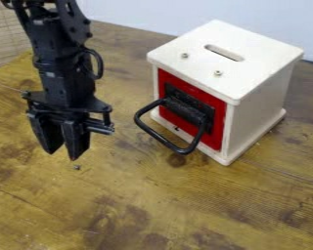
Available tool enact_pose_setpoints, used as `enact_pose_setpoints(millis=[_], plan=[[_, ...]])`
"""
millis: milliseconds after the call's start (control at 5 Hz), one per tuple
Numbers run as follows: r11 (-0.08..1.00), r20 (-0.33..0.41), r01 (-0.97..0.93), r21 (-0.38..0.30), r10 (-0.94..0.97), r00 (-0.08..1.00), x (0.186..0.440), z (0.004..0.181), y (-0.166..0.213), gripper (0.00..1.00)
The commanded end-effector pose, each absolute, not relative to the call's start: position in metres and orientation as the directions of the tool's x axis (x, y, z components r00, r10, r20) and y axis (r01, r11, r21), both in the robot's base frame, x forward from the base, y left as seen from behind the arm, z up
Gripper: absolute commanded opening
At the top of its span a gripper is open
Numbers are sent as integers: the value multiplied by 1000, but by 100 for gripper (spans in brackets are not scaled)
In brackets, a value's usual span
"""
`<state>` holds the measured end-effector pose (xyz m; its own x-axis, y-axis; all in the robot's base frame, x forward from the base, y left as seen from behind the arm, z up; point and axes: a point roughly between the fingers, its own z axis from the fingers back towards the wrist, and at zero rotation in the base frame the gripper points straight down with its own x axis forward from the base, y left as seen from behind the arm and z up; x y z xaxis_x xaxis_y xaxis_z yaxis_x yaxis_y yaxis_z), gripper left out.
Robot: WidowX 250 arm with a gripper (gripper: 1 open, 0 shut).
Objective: Close the drawer
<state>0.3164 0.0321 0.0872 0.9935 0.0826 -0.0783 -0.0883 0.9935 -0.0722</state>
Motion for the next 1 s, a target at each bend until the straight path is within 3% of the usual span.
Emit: enact_pose_setpoints(millis=[0,800], plan=[[992,-46,-99,-72,96,994,319,96,38,100],[994,-85,-81,-77,74,994,320,83,36,100]])
